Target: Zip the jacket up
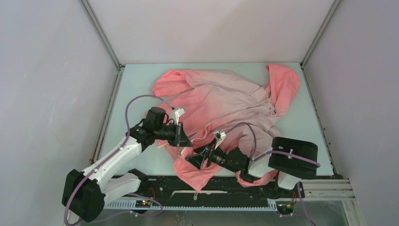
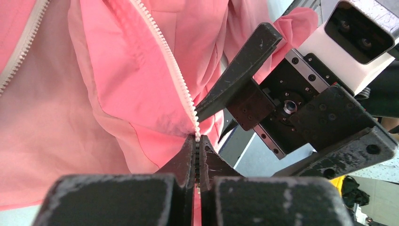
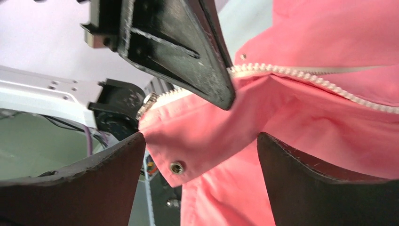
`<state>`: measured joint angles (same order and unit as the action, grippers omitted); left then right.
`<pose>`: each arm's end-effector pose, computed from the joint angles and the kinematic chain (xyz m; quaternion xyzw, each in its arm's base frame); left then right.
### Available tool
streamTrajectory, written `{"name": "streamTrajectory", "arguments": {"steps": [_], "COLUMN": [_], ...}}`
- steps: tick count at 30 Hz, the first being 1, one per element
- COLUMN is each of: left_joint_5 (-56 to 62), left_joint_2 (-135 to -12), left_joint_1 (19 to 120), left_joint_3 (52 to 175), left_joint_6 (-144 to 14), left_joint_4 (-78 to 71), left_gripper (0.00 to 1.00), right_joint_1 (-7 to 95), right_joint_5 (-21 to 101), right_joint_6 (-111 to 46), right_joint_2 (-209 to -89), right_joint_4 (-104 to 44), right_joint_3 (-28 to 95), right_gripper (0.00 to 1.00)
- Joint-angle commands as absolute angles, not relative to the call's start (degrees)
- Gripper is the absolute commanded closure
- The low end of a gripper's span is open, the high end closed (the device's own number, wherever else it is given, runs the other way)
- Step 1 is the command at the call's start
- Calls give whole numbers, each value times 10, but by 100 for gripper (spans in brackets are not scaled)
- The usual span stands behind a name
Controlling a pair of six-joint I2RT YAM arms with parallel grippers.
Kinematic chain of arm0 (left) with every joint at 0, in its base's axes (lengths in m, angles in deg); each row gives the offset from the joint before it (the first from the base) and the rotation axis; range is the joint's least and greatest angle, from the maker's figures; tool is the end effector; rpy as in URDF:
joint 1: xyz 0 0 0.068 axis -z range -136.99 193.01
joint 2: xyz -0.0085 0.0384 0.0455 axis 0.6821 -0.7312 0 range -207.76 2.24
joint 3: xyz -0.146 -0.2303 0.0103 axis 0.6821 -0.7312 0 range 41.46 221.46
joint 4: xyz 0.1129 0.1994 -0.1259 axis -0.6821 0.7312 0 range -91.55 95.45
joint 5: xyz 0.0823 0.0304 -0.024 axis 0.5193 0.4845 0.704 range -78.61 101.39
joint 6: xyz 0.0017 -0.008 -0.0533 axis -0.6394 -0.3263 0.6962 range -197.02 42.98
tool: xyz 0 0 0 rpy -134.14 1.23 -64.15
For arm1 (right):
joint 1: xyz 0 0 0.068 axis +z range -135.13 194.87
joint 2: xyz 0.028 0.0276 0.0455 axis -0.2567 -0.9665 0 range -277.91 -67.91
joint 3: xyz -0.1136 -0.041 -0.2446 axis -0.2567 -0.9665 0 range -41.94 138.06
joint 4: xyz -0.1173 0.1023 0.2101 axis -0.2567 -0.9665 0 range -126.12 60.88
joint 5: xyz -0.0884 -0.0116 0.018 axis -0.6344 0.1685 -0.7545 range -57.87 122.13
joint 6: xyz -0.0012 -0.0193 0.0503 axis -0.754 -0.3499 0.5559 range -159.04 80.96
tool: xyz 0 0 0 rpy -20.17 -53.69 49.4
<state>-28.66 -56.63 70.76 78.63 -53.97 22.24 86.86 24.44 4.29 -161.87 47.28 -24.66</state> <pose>0.1701 -0.1154 0.2325 0.1652 0.8635 -0.4389 0.1855 0.0857 0.2480 0.1518 -0.1292 0.6969 0.5693 0.4167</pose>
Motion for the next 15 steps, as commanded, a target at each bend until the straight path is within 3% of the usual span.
{"name": "streamTrajectory", "arguments": {"steps": [1,6,15], "left_joint_5": [-290,-285,-281], "left_joint_2": [-547,-548,-548], "left_joint_1": [712,712,713], "left_joint_3": [774,769,771], "left_joint_6": [-533,-532,-540], "left_joint_4": [181,170,175], "left_gripper": [100,100,100], "right_joint_1": [866,857,855], "right_joint_5": [241,254,259], "right_joint_6": [93,159,176], "right_joint_2": [-1632,-1656,-1679], "right_joint_4": [574,575,578], "right_joint_3": [-219,-195,-186], "right_gripper": [11,19,42]}}
